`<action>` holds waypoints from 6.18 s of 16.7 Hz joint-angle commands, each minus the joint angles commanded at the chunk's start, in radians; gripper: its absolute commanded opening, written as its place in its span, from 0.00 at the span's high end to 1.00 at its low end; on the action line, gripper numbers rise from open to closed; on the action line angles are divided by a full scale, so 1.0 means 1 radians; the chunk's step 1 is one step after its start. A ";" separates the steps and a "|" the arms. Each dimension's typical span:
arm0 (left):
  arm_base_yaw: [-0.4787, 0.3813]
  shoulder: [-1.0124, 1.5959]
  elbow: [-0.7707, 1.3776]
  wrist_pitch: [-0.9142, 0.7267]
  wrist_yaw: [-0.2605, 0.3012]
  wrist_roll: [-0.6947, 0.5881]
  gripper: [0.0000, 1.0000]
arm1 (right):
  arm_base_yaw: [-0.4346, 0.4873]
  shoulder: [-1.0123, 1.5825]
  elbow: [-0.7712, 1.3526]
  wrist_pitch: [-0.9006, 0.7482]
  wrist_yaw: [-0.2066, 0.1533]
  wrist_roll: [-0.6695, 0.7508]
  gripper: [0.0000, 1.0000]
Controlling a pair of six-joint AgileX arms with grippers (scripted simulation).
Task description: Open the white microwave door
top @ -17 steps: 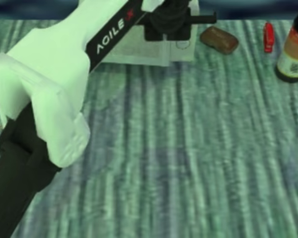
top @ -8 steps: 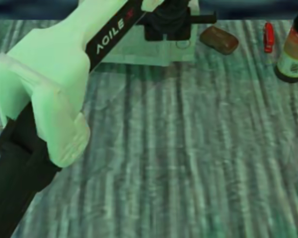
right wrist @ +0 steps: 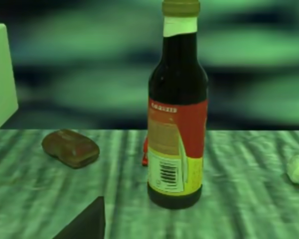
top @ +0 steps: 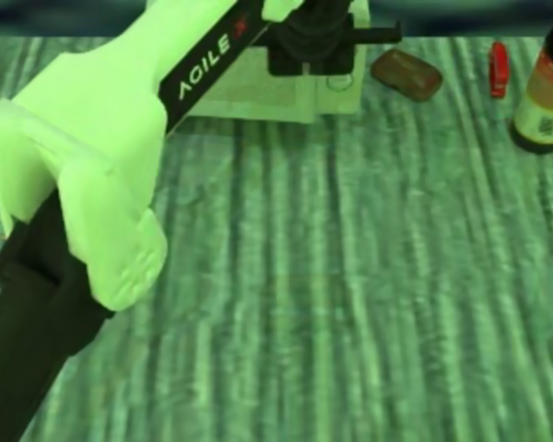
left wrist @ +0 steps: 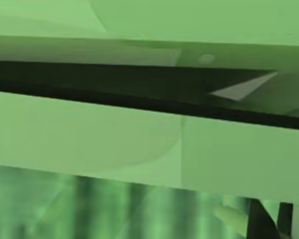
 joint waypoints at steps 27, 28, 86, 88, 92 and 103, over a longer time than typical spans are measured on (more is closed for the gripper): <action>0.005 -0.234 -0.444 0.235 0.039 0.090 1.00 | 0.000 0.000 0.000 0.000 0.000 0.000 0.00; 0.005 -0.234 -0.444 0.235 0.039 0.090 1.00 | 0.000 0.000 0.000 0.000 0.000 0.000 0.00; 0.014 -0.391 -0.708 0.379 0.099 0.204 1.00 | 0.000 0.000 0.000 0.000 0.000 0.000 0.00; 0.021 -0.426 -0.762 0.406 0.113 0.236 1.00 | 0.000 0.000 0.000 0.000 0.000 0.000 0.00; 0.028 -0.469 -0.844 0.442 0.137 0.286 1.00 | 0.000 0.000 0.000 0.000 0.000 0.000 0.00; 0.028 -0.470 -0.844 0.443 0.138 0.287 1.00 | 0.000 0.000 0.000 0.000 0.000 0.000 0.00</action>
